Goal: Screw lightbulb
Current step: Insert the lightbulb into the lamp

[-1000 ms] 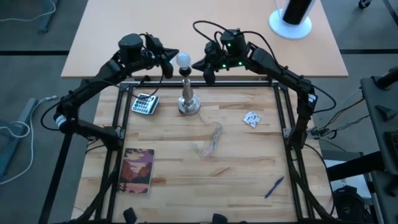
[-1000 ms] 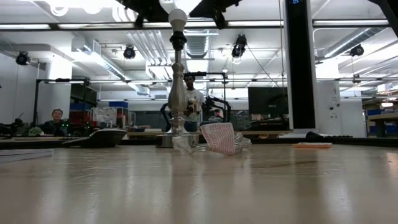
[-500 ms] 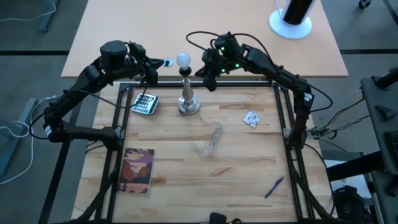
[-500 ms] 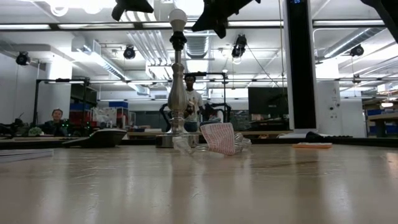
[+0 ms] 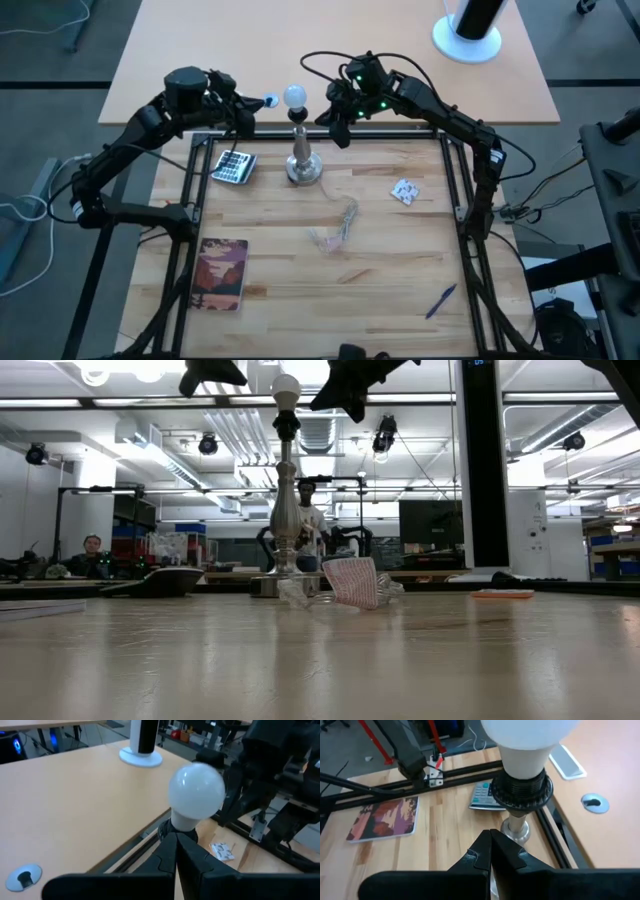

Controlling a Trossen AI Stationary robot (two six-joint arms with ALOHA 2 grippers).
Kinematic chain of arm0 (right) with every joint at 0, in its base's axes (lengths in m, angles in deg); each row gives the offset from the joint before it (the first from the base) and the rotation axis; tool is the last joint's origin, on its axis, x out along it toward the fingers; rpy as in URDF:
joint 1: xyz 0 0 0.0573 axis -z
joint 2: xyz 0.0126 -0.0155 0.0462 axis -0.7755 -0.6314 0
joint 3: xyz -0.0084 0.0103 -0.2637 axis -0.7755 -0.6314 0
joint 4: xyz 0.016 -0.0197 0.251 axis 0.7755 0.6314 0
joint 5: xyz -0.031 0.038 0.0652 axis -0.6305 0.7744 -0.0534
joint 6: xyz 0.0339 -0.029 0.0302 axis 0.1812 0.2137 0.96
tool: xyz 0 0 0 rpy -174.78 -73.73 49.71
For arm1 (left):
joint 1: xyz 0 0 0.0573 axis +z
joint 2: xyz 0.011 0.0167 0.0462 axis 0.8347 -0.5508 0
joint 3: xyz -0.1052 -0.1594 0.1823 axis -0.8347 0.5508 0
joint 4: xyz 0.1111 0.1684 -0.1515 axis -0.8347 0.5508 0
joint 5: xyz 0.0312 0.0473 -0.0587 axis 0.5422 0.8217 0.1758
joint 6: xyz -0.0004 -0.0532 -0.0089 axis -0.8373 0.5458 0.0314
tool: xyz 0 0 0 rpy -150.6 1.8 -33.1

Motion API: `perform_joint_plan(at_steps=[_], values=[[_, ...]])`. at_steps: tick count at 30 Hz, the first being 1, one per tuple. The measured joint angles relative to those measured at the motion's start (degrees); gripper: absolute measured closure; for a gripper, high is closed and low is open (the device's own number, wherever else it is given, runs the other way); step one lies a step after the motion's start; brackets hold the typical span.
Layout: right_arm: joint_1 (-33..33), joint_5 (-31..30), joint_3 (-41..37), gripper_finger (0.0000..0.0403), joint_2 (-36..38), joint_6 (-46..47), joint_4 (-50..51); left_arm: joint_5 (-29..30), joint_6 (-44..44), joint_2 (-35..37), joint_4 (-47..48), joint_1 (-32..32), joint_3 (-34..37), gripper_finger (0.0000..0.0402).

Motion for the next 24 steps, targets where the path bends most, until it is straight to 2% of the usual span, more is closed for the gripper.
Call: perform_joint_plan(at_steps=[13, 16, 21, 24], values=[[1.0, -0.4, -2.8, 0.0403, 0.0, -0.1, -0.4, 0.0, -1.7, -2.3, 2.2, 0.0, 0.1, 0.0401], [1.0, 1.5, -2.8, 0.0403, 1.0, 0.3, -4.4, 0.1, -3.9, -2.7, -1.8, 0.0, 0.1, 0.0401], [0.5, 4.2, -2.7, 0.0403, 3.3, 1.9, -12.3, 6.2, -9.8, -3.8, -10.6, 0.0, 0.1, 0.0401], [0.1, 4.3, -2.7, 0.0403, 3.0, 3.4, -17.0, 7.2, -13.5, -5.4, -14.7, 0.3, 0.1, 0.0401]])
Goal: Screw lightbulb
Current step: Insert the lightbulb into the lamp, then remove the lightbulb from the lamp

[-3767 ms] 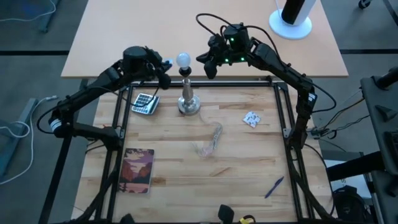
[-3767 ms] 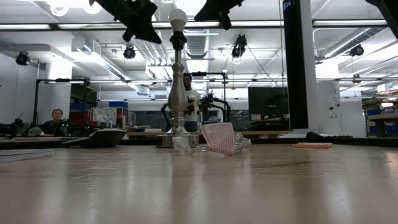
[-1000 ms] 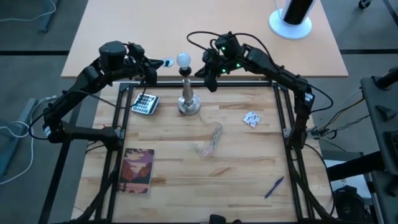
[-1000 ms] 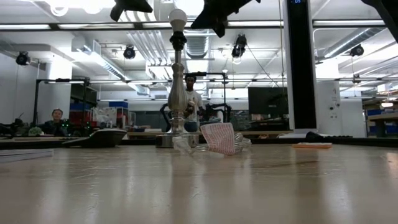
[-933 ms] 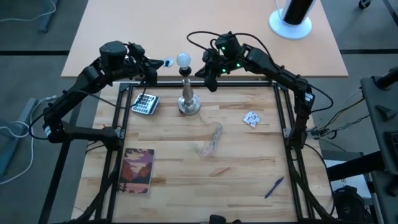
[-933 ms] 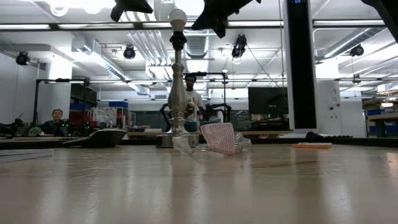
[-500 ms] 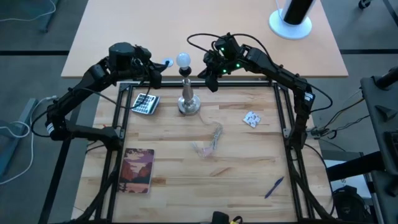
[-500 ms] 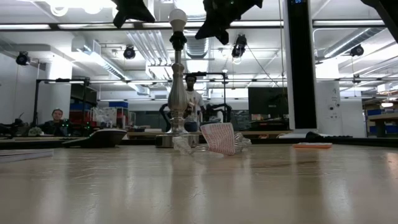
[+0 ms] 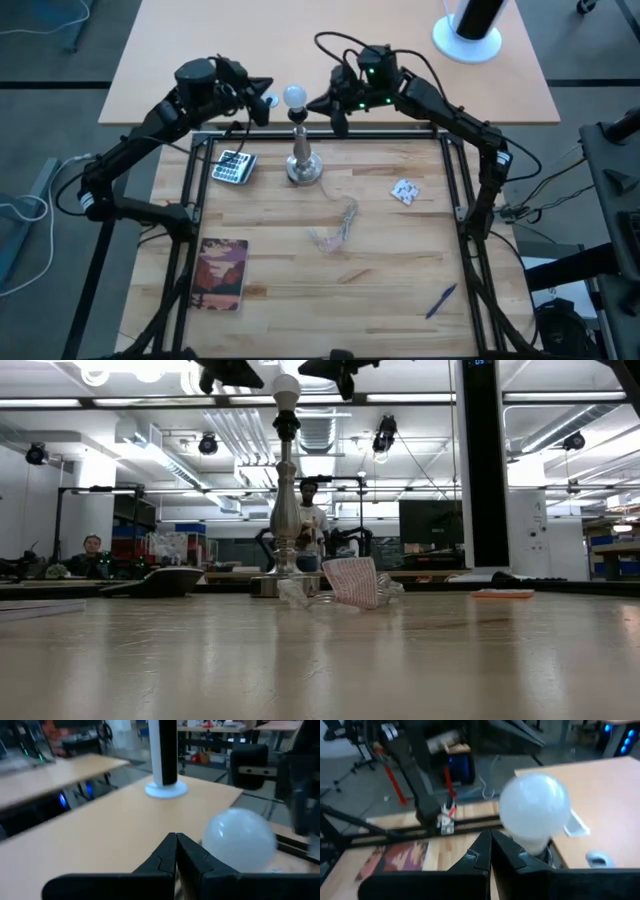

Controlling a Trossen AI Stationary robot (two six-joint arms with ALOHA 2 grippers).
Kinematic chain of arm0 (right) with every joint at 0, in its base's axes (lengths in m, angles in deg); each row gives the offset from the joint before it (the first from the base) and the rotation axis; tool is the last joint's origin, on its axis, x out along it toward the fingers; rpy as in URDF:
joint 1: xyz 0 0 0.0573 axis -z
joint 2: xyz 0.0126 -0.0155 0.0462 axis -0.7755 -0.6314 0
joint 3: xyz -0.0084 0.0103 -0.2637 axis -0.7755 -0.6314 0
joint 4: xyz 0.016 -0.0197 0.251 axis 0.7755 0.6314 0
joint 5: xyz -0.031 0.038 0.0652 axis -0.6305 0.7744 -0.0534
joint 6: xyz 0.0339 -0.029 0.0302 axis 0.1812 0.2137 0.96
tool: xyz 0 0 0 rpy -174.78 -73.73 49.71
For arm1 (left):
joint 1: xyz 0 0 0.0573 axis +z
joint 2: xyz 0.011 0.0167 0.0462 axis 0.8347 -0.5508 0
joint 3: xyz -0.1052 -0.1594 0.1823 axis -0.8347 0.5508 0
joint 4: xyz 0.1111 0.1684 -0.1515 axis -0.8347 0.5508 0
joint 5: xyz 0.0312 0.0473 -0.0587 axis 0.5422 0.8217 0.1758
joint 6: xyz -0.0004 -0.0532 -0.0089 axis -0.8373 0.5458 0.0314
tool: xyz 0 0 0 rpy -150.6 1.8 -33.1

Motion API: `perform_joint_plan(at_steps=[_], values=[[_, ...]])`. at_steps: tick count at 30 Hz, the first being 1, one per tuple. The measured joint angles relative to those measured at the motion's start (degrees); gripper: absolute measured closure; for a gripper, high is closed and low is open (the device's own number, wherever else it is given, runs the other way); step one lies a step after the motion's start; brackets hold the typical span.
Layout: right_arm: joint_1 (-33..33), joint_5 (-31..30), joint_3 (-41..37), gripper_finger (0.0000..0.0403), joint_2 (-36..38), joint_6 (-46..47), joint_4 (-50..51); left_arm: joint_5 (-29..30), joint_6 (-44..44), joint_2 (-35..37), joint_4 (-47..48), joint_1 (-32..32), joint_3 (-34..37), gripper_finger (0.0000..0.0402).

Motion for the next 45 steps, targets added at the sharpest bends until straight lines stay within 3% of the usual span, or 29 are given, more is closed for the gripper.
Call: perform_joint_plan(at_steps=[14, 27, 33, 37, 42, 45], values=[[-0.4, -4.8, 0.0, 0.0403, -1.4, 2.3, -3.8, -4.3, -1.7, -4.9, -2.6, 0.0, 0.0, 0.0401], [1.2, -4.8, 2.2, 0.0403, 0.9, 5.3, -1.2, -5.0, -0.2, 0.9, -1.0, -0.2, 0.0, 0.0401], [4.7, -1.0, 2.5, 0.0403, -0.7, 9.3, -2.6, -12.6, 3.3, 3.3, 3.9, -1.1, -0.1, 0.0401], [3.9, 3.0, 2.1, 0.0403, -1.7, 9.4, -3.0, -11.8, 1.0, 3.6, 5.9, -1.4, 0.0, 0.0401], [1.2, 1.3, 2.4, 0.0403, -1.6, 8.9, -7.3, -6.3, -5.7, 3.5, 5.0, 0.4, 0.0, 0.0401], [0.9, 1.4, 3.4, 0.0403, -1.6, 8.9, -7.8, -6.4, -2.4, 3.7, 1.4, 1.5, 0.0, 0.0401]])
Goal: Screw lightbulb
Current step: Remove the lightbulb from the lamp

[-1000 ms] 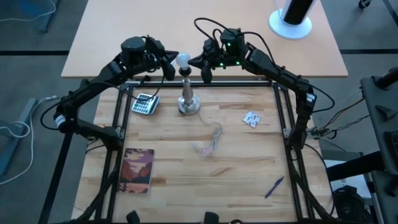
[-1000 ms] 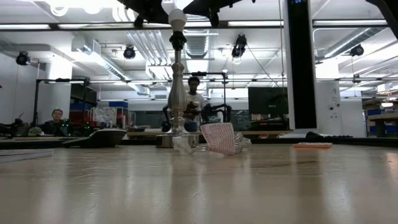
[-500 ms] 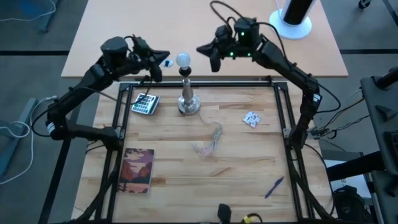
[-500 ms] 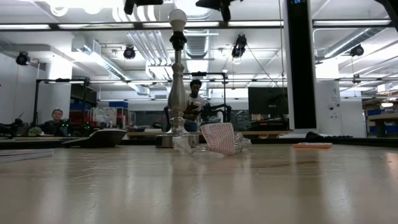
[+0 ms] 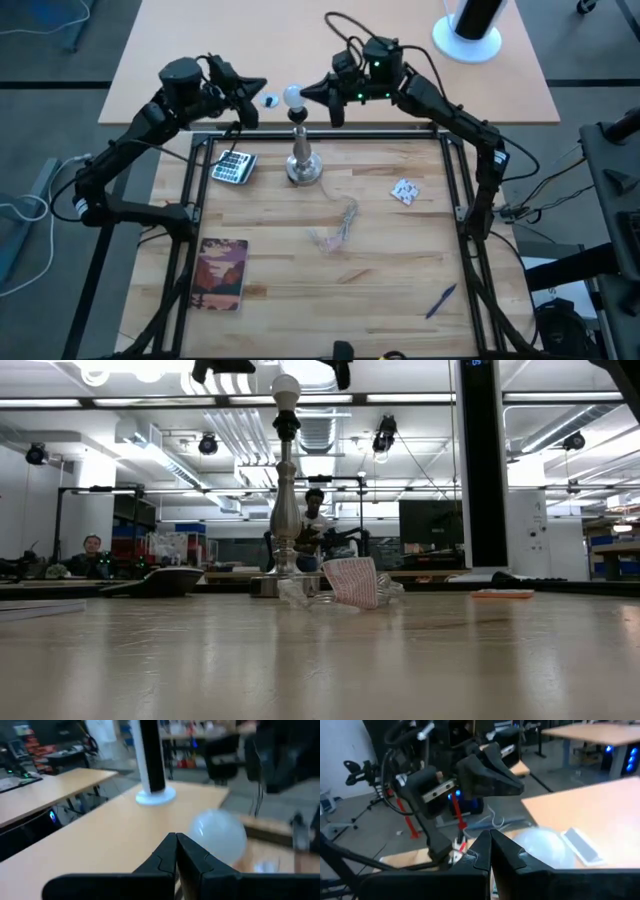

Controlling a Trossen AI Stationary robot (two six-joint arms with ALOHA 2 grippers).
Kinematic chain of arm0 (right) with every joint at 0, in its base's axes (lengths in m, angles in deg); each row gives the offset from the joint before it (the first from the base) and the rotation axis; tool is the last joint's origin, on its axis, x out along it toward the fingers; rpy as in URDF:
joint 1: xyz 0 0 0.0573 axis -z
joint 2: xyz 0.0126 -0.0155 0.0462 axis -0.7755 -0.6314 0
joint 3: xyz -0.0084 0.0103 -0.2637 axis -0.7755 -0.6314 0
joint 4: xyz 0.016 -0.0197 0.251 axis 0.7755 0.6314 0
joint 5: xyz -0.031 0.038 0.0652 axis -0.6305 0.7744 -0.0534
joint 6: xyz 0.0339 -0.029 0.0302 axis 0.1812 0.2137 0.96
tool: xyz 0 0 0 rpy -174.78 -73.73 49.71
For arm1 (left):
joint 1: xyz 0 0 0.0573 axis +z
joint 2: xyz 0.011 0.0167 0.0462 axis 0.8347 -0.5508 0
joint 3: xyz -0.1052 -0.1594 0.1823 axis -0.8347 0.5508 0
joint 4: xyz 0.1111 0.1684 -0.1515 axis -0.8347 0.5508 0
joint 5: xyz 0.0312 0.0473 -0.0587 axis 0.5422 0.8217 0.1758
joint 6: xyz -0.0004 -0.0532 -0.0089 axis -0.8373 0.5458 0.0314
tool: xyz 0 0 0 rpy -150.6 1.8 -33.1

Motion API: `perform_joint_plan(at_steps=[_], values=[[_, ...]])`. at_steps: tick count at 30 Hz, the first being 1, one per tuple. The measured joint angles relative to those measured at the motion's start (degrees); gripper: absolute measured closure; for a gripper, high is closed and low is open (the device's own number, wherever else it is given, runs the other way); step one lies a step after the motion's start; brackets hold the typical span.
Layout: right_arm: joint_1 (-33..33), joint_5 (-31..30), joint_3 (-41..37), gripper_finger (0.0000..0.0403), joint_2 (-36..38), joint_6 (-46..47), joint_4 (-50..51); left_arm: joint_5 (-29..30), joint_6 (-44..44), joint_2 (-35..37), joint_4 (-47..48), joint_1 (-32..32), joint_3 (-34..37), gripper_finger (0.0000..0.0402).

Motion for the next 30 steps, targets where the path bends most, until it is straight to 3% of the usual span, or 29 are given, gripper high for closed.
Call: perform_joint_plan(at_steps=[5, 12, 19, 25, 30], values=[[1.3, -0.8, 0.3, 0.0403, 0.9, -1.6, 5.1, -5.8, 6.4, 1.4, -1.4, -1.6, 0.0, 0.0401], [1.1, 0.1, 0.3, 0.0403, 1.4, -6.2, 10.6, -5.9, 9.6, 1.1, 0.9, -7.6, 0.0, 0.0401], [-0.7, 0.5, 0.3, 0.0403, 1.3, -7.1, 4.7, -4.5, 9.7, 0.4, 5.2, -10.3, 0.0, 0.0401], [0.0, -5.2, 0.2, 0.0403, 1.3, -4.5, 3.1, -3.5, 9.7, 0.4, 5.5, -10.5, 0.0, 0.0401], [2.3, -5.8, 0.2, 0.0403, 2.4, -5.3, 10.1, -3.4, 9.5, 0.8, 5.6, -10.4, 0.0, 0.0401]])
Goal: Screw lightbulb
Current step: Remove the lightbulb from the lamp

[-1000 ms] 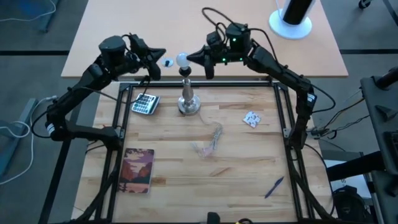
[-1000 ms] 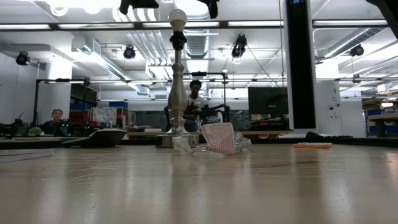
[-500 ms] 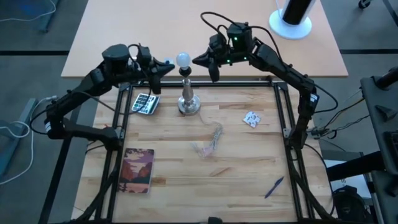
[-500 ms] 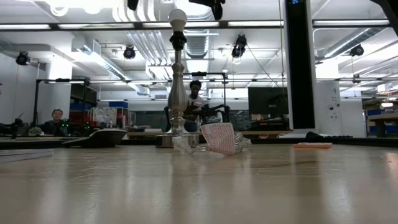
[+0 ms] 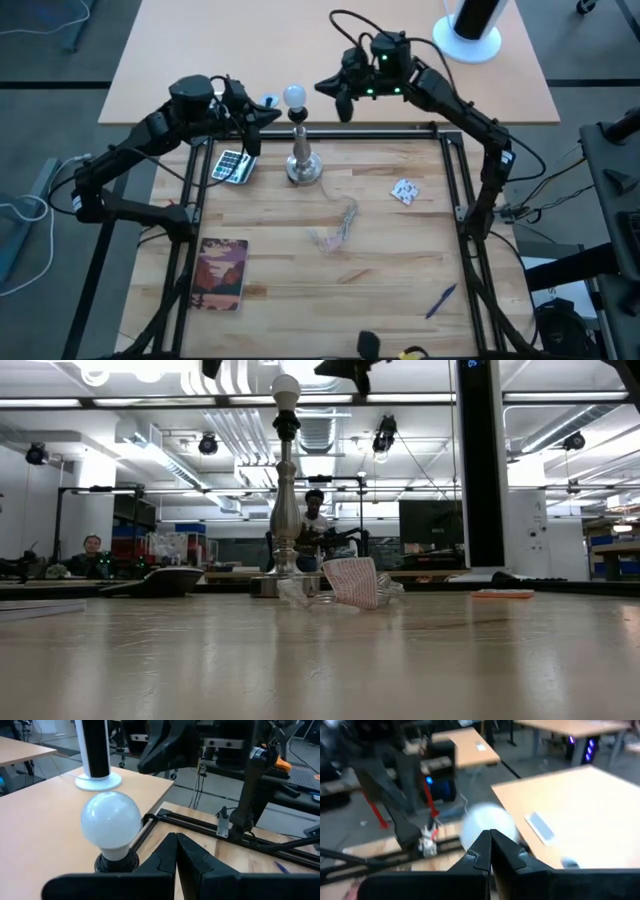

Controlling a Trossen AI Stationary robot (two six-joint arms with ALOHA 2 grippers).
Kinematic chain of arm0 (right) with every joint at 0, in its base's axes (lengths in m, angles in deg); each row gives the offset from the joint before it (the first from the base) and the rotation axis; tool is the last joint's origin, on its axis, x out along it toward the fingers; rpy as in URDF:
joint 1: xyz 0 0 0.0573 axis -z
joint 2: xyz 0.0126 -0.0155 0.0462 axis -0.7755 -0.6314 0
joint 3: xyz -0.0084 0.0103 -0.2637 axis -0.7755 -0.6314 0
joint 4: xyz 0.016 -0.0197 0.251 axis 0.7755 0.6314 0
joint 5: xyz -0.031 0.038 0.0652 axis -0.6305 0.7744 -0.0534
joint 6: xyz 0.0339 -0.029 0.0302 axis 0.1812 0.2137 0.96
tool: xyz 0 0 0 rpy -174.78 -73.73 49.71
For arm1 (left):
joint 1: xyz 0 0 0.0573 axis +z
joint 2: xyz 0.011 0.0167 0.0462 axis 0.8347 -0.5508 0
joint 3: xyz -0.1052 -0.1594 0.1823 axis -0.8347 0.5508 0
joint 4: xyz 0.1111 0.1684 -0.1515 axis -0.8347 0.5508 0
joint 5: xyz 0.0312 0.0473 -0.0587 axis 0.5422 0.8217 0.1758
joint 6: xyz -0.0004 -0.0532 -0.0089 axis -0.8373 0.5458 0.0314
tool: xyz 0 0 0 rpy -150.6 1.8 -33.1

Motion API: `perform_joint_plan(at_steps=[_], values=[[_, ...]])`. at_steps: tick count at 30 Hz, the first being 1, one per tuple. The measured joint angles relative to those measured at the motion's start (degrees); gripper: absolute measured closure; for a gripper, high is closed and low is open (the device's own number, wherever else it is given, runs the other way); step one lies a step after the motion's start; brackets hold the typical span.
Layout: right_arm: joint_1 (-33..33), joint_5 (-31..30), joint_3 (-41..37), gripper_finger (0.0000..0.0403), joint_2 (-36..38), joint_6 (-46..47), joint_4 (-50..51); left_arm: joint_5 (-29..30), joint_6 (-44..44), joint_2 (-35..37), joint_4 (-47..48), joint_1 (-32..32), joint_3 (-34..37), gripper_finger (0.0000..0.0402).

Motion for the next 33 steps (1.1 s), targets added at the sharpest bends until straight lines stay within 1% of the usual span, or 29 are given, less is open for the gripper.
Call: perform_joint_plan(at_steps=[4, 6, 8, 10, 12, 14, 16, 19, 21, 24, 28, 30, 33], values=[[1.2, 0.3, 0.0, 0.0403, 1.6, -3.3, 7.6, 3.3, -1.2, 0.1, 0.0, 0.0, 0.0, 0.0401], [1.2, 3.0, 0.0, 0.0403, 2.0, -5.2, 9.8, 5.0, -1.9, 0.1, 0.0, 0.0, 0.0, 0.0401], [0.5, 4.7, 0.0, 0.0403, 2.0, -5.4, 9.4, 7.4, -3.0, 0.0, 0.0, 0.0, 0.0, 0.0401], [-0.5, 4.8, 0.0, 0.0403, 2.0, -5.0, 7.2, 10.3, -4.3, -0.1, -0.1, 0.0, 0.0, 0.0401], [-1.8, 3.2, 0.0, 0.0403, 1.7, -4.3, 2.6, 12.7, -5.4, -0.2, -0.4, 0.0, 0.0, 0.0401], [-2.5, -1.2, 0.0, 0.0403, 1.5, -2.9, 0.2, 14.6, -6.8, -0.2, -1.3, 0.0, 0.0, 0.0401], [-2.5, -5.3, 0.0, 0.0403, 1.4, -2.2, 0.9, 15.2, -8.2, -0.2, -1.9, 0.1, 0.0, 0.0401], [-1.8, -6.8, -0.2, 0.0403, 1.4, -2.8, 5.4, 15.1, -11.1, -0.8, -2.4, 0.0, 0.0, 0.0401], [-1.4, -6.6, -0.9, 0.0403, 1.4, -3.8, 6.7, 15.3, -12.0, -1.7, -2.4, 0.2, 0.0, 0.0402], [-1.4, -5.2, -2.4, 0.0403, 1.3, -4.7, 4.9, 17.0, -14.2, -3.4, -2.4, 0.6, 0.0, 0.0401], [-1.8, -1.0, -3.8, 0.0403, 1.3, -2.9, -0.1, 24.4, -19.3, -4.4, -4.4, 1.1, 0.0, 0.0401], [-2.4, -0.8, -4.2, 0.0403, 1.3, -2.1, -1.9, 24.6, -20.8, -4.5, -6.1, 2.5, 0.0, 0.0401], [-3.3, -0.8, -4.7, 0.0403, 1.3, -2.4, -4.0, 20.3, -21.0, -4.6, -7.9, 5.2, 0.0, 0.0401]])
